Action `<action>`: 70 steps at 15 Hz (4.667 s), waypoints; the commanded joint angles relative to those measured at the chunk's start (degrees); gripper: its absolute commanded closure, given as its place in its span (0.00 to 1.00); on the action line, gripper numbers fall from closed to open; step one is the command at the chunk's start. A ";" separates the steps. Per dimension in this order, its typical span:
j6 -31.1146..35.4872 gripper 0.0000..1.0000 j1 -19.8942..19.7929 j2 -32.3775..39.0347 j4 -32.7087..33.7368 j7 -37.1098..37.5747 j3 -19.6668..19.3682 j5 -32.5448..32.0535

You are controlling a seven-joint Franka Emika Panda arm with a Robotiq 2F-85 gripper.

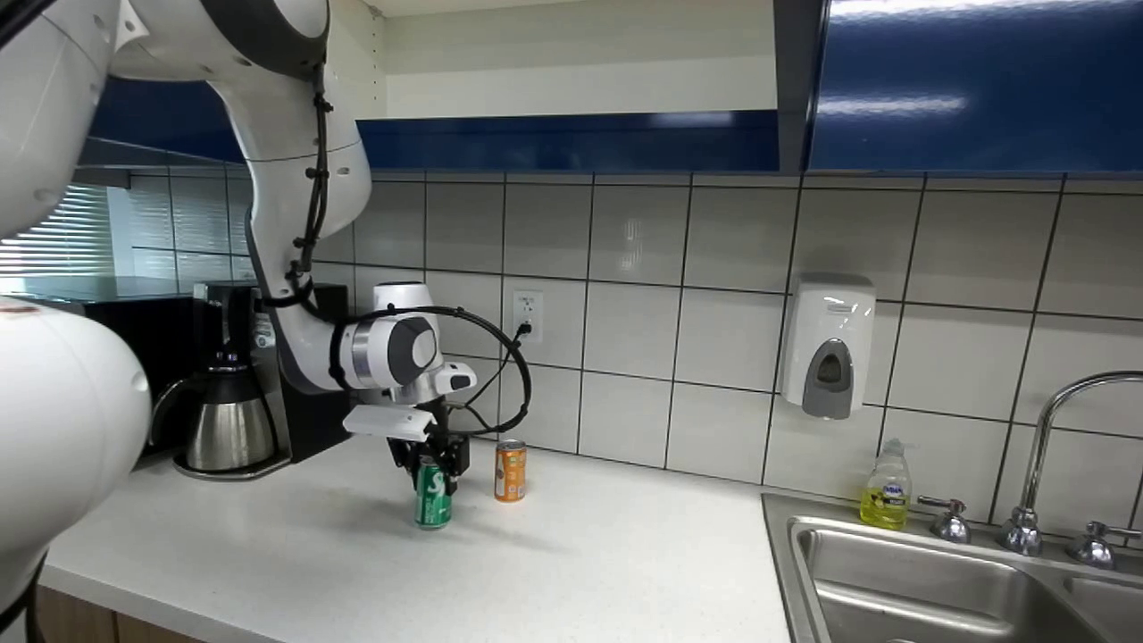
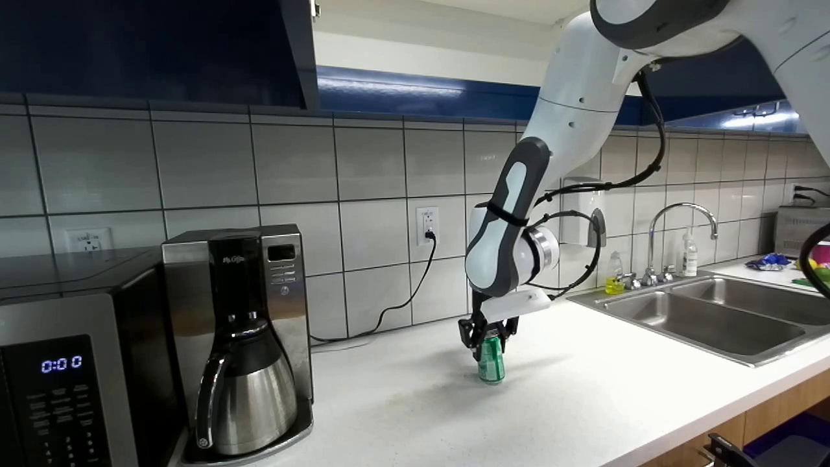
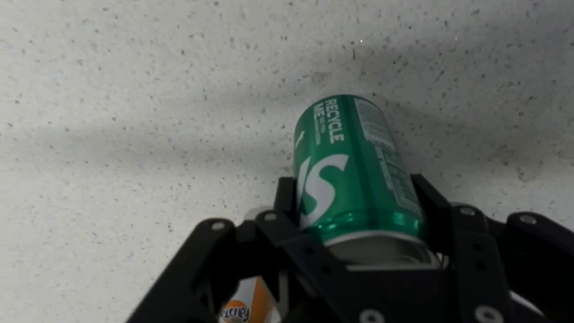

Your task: Put the green can in the open upper cabinet.

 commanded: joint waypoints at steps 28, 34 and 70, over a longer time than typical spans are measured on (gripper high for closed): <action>-32.41 0.61 -8.23 -35.13 -7.19 2.93 14.52 -2.24; -40.37 0.61 -9.15 -42.29 -6.06 2.94 16.45 -0.91; -60.17 0.61 -12.45 -50.42 27.67 8.59 22.41 0.47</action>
